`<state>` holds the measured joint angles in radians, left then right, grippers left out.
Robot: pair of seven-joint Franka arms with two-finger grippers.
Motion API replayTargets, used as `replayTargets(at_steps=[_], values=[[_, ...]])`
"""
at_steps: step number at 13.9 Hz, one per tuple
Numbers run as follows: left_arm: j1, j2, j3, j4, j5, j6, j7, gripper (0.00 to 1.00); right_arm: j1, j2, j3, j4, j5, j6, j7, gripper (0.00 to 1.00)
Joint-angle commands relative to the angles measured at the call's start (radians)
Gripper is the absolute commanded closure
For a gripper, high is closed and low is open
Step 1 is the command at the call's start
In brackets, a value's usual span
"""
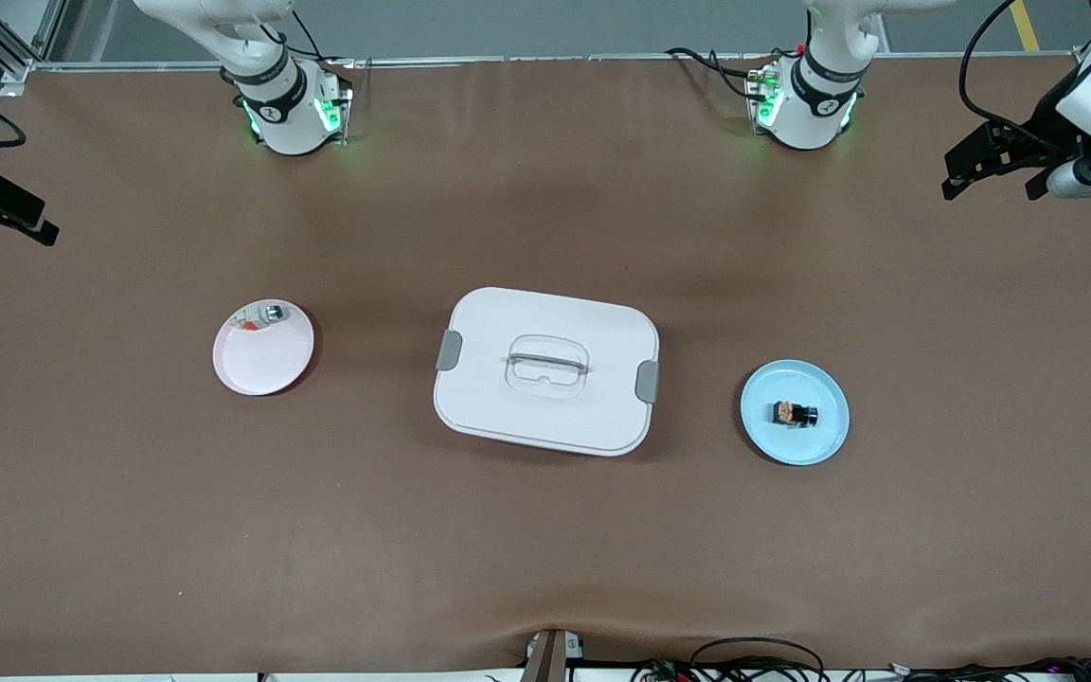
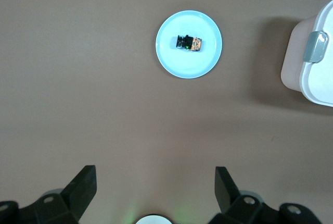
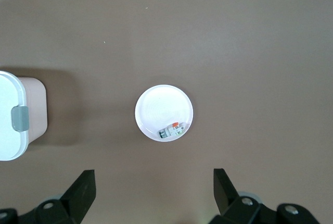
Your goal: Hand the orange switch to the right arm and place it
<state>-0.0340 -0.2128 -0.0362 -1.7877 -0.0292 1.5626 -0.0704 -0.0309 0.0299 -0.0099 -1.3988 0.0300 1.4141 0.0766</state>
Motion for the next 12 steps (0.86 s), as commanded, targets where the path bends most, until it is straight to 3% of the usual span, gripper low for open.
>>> replayTargets(at_steps=[1, 12], values=[[0.005, 0.012, -0.004, 0.027, -0.003, -0.022, 0.009, 0.0, -0.006, -0.019, 0.008, -0.008, 0.001, -0.007, 0.015, 0.0], [-0.001, 0.015, -0.004, 0.045, -0.004, -0.022, -0.003, 0.0, -0.003, -0.018, 0.01, -0.008, 0.001, 0.002, 0.017, 0.0]])
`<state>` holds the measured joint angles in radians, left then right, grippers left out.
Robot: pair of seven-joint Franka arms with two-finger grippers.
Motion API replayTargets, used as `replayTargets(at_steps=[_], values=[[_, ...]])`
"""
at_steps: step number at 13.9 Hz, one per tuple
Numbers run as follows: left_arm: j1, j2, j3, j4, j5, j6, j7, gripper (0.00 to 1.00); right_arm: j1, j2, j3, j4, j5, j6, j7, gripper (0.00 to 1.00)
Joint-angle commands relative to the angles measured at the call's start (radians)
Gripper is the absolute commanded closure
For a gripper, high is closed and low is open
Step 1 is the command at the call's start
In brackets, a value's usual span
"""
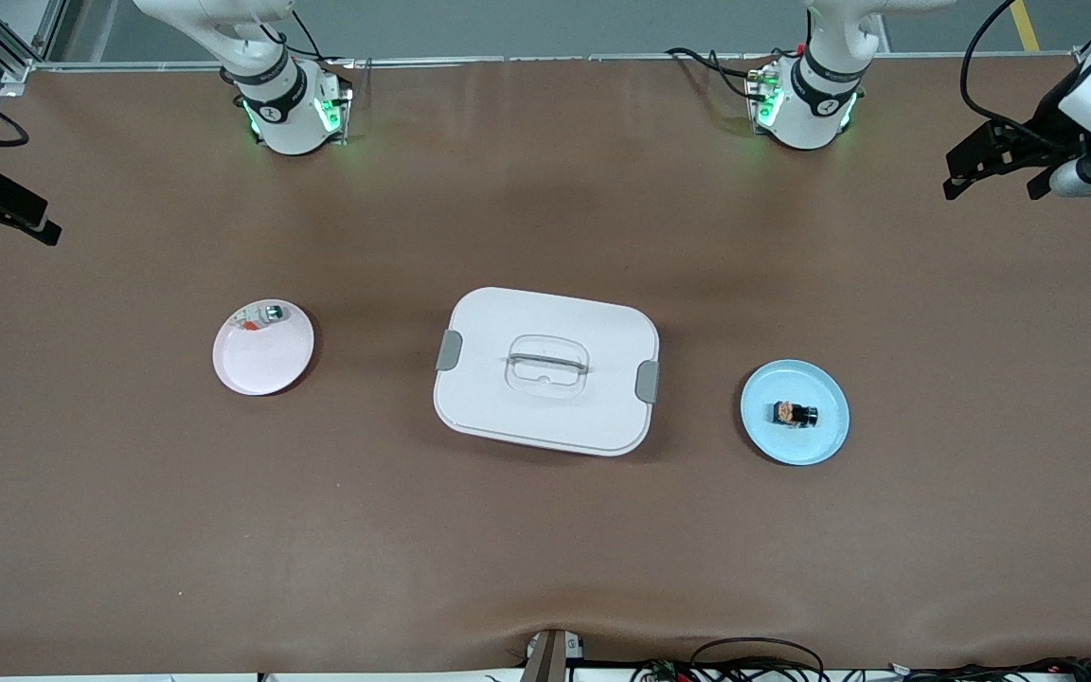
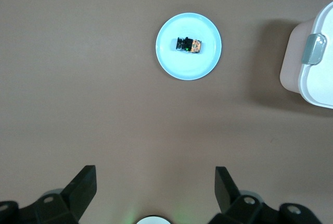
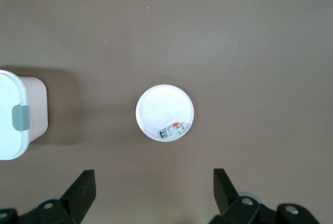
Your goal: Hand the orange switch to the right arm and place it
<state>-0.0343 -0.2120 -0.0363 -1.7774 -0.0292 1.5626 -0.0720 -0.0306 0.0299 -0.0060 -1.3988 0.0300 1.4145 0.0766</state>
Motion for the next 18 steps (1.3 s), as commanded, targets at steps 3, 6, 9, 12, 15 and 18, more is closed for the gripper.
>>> replayTargets(at_steps=[3, 6, 9, 12, 15, 18], values=[[-0.01, 0.016, -0.007, 0.036, -0.009, -0.022, -0.003, 0.0, 0.008, -0.016, 0.006, -0.008, 0.004, 0.012, 0.017, 0.0], [-0.01, 0.055, -0.036, 0.065, -0.015, -0.022, -0.035, 0.0, 0.011, -0.018, 0.004, -0.008, 0.004, 0.014, 0.015, 0.0], [-0.01, 0.146, -0.083, 0.124, -0.014, -0.021, -0.094, 0.0, 0.011, -0.018, 0.004, -0.008, 0.004, 0.014, 0.017, 0.0], [-0.012, 0.22, -0.088, 0.164, -0.012, -0.016, -0.097, 0.0, 0.011, -0.018, 0.004, -0.008, 0.004, 0.012, 0.019, 0.0], [-0.012, 0.278, -0.088, 0.164, -0.009, 0.026, -0.095, 0.0, 0.009, -0.018, 0.001, -0.008, 0.005, 0.009, 0.02, 0.0], [-0.012, 0.35, -0.088, 0.164, -0.001, 0.089, -0.094, 0.0, 0.008, -0.018, 0.0, -0.008, 0.002, 0.007, 0.028, 0.0]])
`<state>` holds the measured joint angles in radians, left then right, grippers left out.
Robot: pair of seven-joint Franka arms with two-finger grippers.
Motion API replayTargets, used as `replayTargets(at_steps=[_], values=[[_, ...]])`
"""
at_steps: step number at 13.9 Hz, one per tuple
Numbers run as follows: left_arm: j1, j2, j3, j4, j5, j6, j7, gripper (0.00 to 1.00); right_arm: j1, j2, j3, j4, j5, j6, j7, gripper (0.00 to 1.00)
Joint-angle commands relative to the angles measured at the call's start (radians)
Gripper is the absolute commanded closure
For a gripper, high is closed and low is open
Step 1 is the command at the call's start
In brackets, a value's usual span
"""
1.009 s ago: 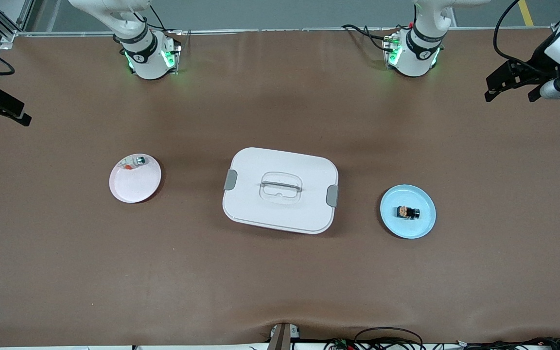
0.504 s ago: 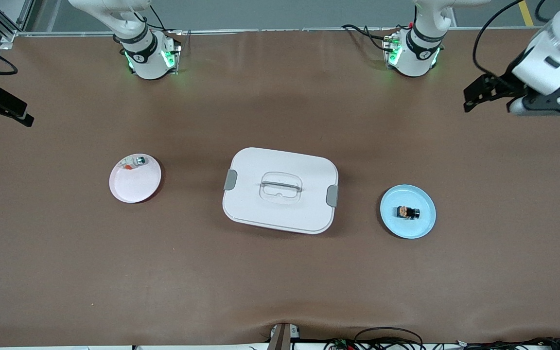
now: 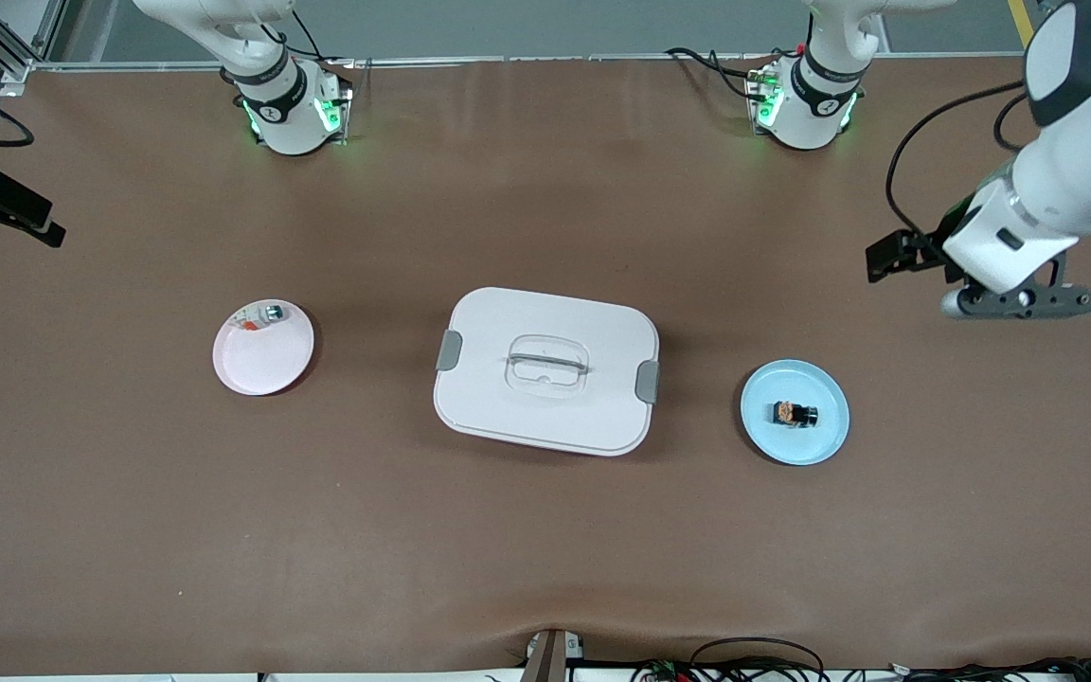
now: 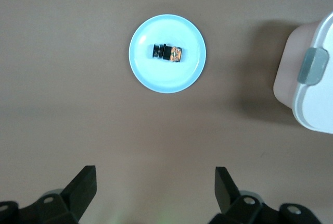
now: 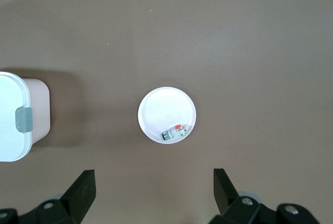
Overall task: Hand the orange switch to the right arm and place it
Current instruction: 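Move the left gripper down over the orange switch on the blue plate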
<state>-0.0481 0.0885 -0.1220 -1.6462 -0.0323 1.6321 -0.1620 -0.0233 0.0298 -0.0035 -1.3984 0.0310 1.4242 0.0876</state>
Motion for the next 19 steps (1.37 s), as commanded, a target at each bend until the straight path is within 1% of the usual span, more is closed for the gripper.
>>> replayTargets(at_steps=[1, 8, 10, 14, 15, 17, 19], values=[[0.002, 0.068, -0.002, 0.032, 0.002, 0.037, -0.002, 0.0, 0.0, -0.018, -0.003, -0.008, 0.001, -0.002, 0.011, 0.0], [0.002, 0.203, -0.002, 0.025, 0.012, 0.17, 0.015, 0.0, 0.019, -0.018, 0.002, -0.01, -0.002, -0.004, 0.003, 0.0], [-0.009, 0.244, -0.004, 0.025, 0.064, 0.205, 0.016, 0.0, 0.019, -0.018, 0.002, -0.008, -0.008, -0.002, 0.0, 0.0], [-0.022, 0.325, -0.004, 0.02, 0.074, 0.307, 0.016, 0.0, 0.014, -0.018, -0.003, -0.008, -0.008, -0.004, -0.048, 0.0], [-0.026, 0.342, -0.005, 0.017, 0.093, 0.33, 0.016, 0.0, 0.014, -0.018, -0.003, -0.01, -0.008, -0.004, -0.048, 0.0], [-0.029, 0.361, -0.005, 0.01, 0.118, 0.368, 0.016, 0.0, 0.013, -0.018, -0.003, -0.008, -0.007, 0.001, -0.048, 0.0], [-0.029, 0.361, -0.005, -0.026, 0.118, 0.417, 0.016, 0.0, 0.011, -0.018, -0.004, -0.008, -0.005, 0.001, -0.048, 0.0]])
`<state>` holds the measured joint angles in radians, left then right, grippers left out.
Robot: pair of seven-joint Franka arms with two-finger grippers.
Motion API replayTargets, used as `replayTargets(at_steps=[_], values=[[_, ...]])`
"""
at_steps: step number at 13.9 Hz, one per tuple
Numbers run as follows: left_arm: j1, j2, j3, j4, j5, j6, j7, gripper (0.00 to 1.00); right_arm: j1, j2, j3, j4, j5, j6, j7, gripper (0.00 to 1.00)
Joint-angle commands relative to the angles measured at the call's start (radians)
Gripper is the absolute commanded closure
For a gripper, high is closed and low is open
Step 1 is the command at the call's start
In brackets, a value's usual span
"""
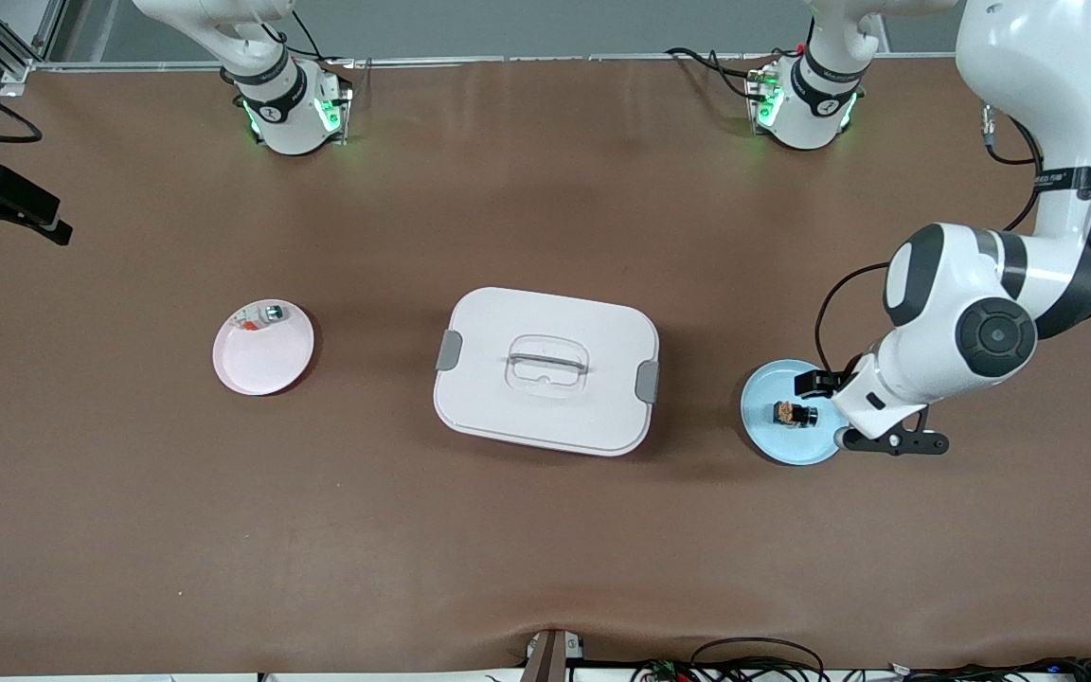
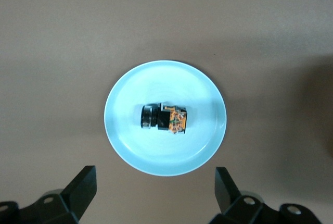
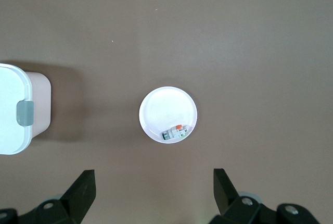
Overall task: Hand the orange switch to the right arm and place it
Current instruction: 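Move the left gripper down over the orange switch on the blue plate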
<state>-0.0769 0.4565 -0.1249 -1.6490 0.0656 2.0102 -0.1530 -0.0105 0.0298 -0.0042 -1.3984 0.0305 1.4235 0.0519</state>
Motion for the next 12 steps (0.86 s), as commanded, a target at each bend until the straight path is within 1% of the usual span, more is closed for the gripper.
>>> replayTargets(at_steps=[1, 5, 10, 12], values=[[-0.001, -0.007, -0.002, -0.043, 0.02, 0.071, 0.007, 0.0, -0.003, -0.016, -0.005, -0.008, -0.003, 0.003, -0.012, 0.0], [-0.001, 0.013, -0.002, -0.101, 0.026, 0.179, 0.007, 0.0, 0.001, -0.016, -0.002, -0.008, -0.001, 0.006, -0.012, 0.0], [0.0, 0.07, -0.002, -0.1, 0.026, 0.196, 0.01, 0.0, -0.003, -0.016, -0.005, -0.008, -0.001, 0.008, -0.012, 0.0], [0.003, 0.087, -0.002, -0.101, 0.057, 0.203, 0.01, 0.0, -0.003, -0.016, -0.005, -0.008, -0.001, 0.008, -0.012, 0.0]])
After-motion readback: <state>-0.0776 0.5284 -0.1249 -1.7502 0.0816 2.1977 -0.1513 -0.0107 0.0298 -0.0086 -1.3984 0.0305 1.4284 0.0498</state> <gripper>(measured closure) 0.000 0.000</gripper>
